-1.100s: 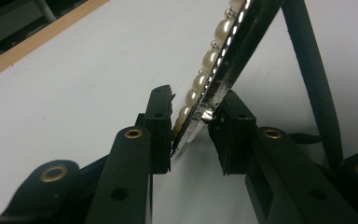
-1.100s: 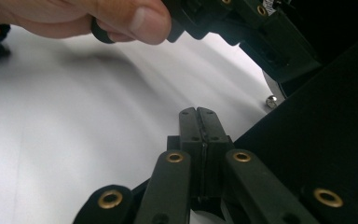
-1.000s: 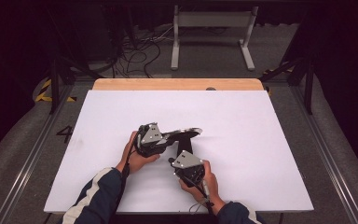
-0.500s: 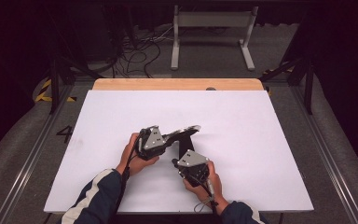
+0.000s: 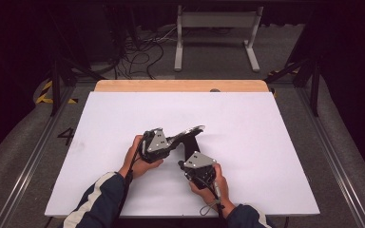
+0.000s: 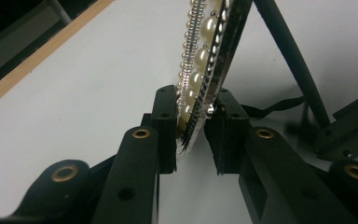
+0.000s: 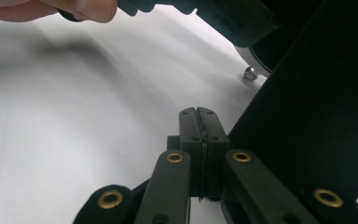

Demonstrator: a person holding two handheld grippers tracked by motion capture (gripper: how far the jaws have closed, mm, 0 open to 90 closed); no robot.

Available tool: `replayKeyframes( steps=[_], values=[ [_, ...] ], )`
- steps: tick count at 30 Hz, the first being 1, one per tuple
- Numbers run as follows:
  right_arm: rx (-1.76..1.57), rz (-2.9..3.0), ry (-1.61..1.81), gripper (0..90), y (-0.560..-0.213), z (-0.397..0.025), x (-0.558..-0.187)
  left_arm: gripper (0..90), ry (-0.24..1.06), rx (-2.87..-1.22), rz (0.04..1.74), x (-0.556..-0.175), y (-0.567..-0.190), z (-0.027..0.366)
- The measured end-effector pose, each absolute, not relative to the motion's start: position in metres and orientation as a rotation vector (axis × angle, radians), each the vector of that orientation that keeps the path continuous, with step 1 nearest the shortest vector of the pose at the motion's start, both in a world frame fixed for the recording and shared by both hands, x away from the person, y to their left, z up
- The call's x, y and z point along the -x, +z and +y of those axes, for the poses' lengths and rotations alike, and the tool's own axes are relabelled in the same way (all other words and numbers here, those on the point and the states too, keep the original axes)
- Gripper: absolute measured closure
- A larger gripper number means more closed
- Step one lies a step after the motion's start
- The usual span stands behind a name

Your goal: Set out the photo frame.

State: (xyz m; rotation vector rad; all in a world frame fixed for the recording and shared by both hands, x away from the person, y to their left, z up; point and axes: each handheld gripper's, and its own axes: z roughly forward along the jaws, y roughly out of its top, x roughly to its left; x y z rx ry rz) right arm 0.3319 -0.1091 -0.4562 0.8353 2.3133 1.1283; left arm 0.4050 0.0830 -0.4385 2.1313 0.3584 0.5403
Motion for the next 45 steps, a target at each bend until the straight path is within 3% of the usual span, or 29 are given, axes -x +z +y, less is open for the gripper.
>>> replayKeyframes(
  steps=[10, 19, 45],
  values=[
    [-0.867, 2.321, 1.125, 90.0, -0.458, -0.115, -0.335, 69.5, 0.523, -2.115, 0.399, -0.412, -0.444, 0.082],
    [-0.870, 2.324, 1.118, 90.0, -0.457, -0.118, -0.335, 76.6, 0.518, -2.169, 0.380, -0.414, -0.449, 0.079],
    [-0.939, 2.311, 1.123, 90.0, -0.455, -0.143, -0.343, 76.6, 0.504, -2.204, 0.358, -0.405, -0.445, 0.079]
  ],
)
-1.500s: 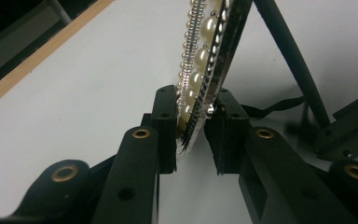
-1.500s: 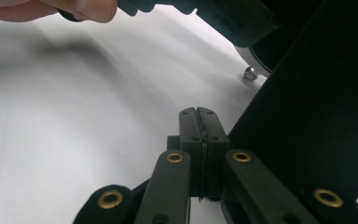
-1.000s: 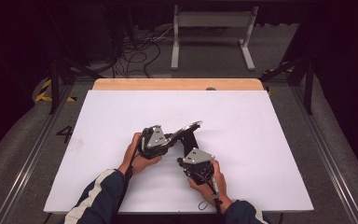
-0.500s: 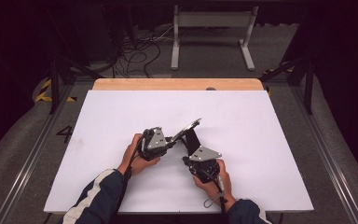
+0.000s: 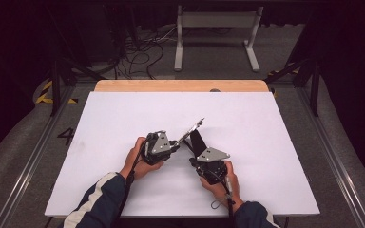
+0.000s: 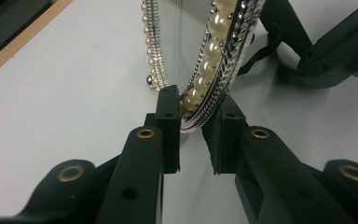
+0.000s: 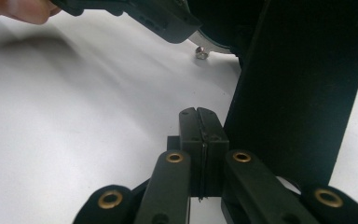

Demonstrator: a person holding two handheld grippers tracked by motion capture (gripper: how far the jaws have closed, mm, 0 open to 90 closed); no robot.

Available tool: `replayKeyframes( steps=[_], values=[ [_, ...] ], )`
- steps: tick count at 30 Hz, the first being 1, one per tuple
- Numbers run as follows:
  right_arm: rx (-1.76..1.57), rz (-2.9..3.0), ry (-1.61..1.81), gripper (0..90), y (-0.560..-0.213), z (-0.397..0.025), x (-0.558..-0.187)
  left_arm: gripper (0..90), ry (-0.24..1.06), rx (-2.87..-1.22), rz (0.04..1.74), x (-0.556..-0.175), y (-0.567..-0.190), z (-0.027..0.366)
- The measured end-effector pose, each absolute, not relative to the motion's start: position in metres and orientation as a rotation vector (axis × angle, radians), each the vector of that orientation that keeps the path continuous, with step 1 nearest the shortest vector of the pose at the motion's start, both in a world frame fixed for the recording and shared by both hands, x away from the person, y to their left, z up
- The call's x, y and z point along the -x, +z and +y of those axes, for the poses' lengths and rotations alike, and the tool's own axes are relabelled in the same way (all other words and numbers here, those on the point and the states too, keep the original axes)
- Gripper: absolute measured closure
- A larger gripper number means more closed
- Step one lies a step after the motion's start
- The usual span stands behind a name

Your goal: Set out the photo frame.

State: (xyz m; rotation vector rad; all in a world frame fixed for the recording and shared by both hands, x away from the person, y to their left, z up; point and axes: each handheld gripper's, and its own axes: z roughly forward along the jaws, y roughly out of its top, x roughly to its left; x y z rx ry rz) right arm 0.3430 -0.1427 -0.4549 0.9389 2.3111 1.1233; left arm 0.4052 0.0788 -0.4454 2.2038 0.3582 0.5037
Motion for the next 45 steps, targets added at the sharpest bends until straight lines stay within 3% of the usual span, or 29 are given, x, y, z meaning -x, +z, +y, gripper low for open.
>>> replayKeyframes(
  steps=[3, 6, 8, 13, 26, 37, 45],
  values=[
    [-0.926, 2.318, 1.127, 90.0, -0.455, -0.144, -0.343, 73.1, 0.475, -2.193, 0.387, -0.407, -0.446, 0.080],
    [-0.895, 2.327, 1.127, 90.0, -0.454, -0.146, -0.342, 61.4, 0.442, -2.159, 0.408, -0.408, -0.447, 0.080],
    [-0.862, 2.341, 1.152, 90.0, -0.452, -0.147, -0.340, 60.8, 0.445, -2.135, 0.407, -0.407, -0.445, 0.078],
    [-0.856, 2.345, 1.133, 90.0, -0.452, -0.147, -0.340, 72.0, 0.422, -2.124, 0.413, -0.409, -0.445, 0.078],
    [-0.922, 2.308, 1.102, 90.0, -0.449, -0.155, -0.345, 77.5, 0.513, -2.164, 0.387, -0.406, -0.441, 0.077],
    [-0.908, 2.296, 1.195, 90.0, -0.441, -0.156, -0.340, 77.7, 0.520, -2.181, 0.392, -0.403, -0.439, 0.079],
    [-0.834, 2.331, 1.215, 90.0, -0.447, -0.133, -0.336, 72.4, 0.492, -2.179, 0.422, -0.410, -0.450, 0.077]
  ],
)
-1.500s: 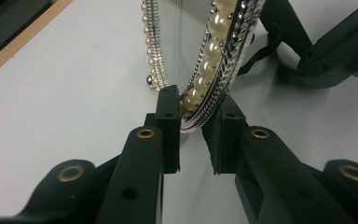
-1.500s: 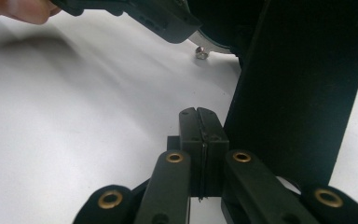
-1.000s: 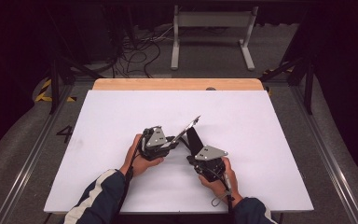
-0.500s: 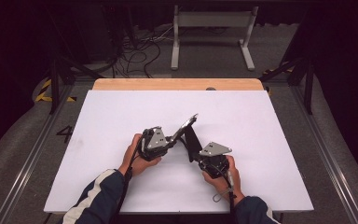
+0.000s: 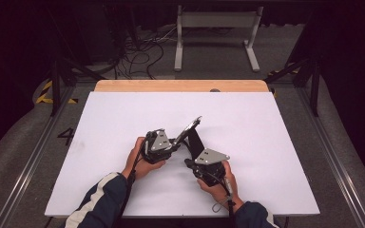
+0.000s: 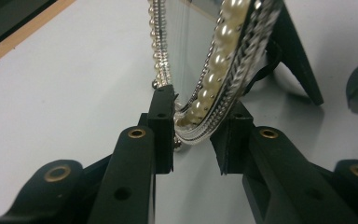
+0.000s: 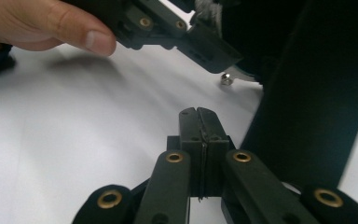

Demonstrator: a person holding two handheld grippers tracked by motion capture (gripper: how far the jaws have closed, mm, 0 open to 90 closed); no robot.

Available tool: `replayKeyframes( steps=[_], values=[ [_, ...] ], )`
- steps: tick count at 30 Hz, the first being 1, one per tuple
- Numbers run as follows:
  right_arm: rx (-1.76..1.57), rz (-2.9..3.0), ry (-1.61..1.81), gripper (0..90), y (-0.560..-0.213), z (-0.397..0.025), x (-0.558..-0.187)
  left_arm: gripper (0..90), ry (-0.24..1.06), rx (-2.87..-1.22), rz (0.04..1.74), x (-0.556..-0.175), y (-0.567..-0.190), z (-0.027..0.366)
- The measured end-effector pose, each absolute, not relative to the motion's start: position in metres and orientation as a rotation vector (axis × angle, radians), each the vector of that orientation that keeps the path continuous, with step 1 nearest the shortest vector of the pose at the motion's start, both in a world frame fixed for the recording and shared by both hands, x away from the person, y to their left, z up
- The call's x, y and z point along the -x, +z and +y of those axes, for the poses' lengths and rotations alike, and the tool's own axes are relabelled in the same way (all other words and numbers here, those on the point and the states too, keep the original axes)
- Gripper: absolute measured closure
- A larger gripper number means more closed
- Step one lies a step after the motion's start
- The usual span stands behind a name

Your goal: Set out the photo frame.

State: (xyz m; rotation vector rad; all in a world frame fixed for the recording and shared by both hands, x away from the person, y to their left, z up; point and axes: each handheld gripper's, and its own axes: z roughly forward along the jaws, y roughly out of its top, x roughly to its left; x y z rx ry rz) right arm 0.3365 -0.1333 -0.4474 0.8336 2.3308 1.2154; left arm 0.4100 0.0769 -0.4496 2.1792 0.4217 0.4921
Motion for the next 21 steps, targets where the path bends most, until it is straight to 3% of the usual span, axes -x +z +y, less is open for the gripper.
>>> replayKeyframes(
  steps=[8, 21],
  values=[
    [-0.938, 2.298, 1.148, 90.0, -0.457, -0.137, -0.344, 78.0, 0.529, -2.205, 0.390, -0.408, -0.449, 0.077],
    [-0.968, 2.274, 1.080, 90.0, -0.462, -0.128, -0.343, 78.2, 0.570, -2.243, 0.332, -0.404, -0.447, 0.076]
  ],
)
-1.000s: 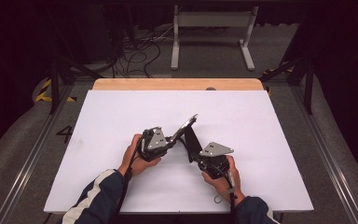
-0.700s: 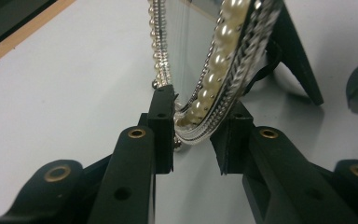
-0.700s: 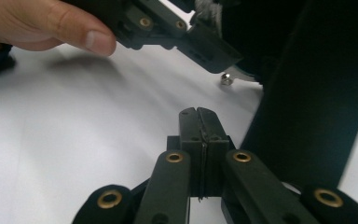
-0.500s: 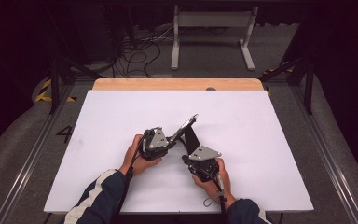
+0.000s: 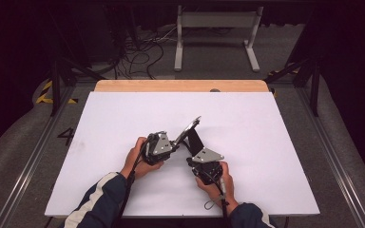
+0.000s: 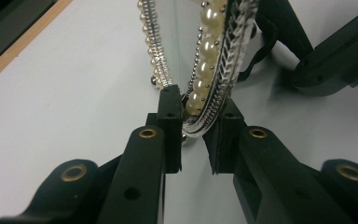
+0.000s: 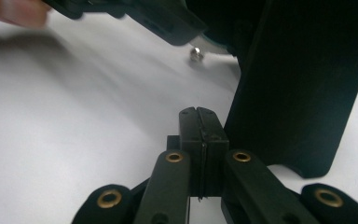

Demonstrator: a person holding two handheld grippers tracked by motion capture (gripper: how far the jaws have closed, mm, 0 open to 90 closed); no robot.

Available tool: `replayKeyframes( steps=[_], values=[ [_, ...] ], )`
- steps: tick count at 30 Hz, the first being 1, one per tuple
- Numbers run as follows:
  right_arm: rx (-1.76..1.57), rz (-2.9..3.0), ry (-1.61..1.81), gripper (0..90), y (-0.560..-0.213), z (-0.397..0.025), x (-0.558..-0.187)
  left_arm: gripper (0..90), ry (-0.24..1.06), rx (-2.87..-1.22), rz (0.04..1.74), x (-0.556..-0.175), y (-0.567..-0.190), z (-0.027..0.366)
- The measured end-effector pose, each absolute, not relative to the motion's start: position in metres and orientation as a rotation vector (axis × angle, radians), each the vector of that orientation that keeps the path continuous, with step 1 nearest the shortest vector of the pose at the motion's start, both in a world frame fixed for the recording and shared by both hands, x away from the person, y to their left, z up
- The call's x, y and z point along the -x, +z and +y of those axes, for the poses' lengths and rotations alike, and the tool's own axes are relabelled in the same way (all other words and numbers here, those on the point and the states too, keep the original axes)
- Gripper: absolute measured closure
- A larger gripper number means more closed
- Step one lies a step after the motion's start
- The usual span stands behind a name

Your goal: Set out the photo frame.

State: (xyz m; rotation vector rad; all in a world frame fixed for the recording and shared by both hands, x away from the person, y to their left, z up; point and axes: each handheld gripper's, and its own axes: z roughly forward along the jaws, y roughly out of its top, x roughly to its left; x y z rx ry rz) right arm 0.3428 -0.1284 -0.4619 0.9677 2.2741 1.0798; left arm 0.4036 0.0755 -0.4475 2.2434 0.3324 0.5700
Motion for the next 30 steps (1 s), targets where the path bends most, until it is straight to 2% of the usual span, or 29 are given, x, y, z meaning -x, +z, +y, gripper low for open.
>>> replayKeyframes(
  steps=[11, 17, 20, 22, 24, 26, 28, 30],
  values=[
    [-0.995, 2.301, 1.092, 90.0, -0.459, -0.142, -0.344, 76.6, 0.589, -2.255, 0.309, -0.398, -0.447, 0.070],
    [-0.989, 2.326, 1.093, 90.0, -0.459, -0.147, -0.345, 74.3, 0.542, -2.228, 0.331, -0.399, -0.448, 0.072],
    [-0.982, 2.333, 1.094, 90.0, -0.460, -0.148, -0.345, 69.7, 0.508, -2.189, 0.340, -0.400, -0.450, 0.075],
    [-0.960, 2.364, 1.073, 86.2, -0.460, -0.147, -0.345, 63.7, 0.506, -2.166, 0.340, -0.401, -0.450, 0.074],
    [-0.934, 2.367, 1.062, 88.1, -0.460, -0.146, -0.343, 62.2, 0.497, -2.159, 0.357, -0.403, -0.452, 0.073],
    [-0.941, 2.348, 1.084, 88.6, -0.459, -0.147, -0.343, 62.7, 0.474, -2.150, 0.360, -0.404, -0.454, 0.072],
    [-0.937, 2.329, 1.119, 89.1, -0.457, -0.148, -0.343, 69.3, 0.482, -2.142, 0.365, -0.405, -0.454, 0.073],
    [-0.940, 2.314, 1.122, 90.0, -0.456, -0.149, -0.343, 71.5, 0.524, -2.167, 0.345, -0.403, -0.453, 0.072]
  ],
)
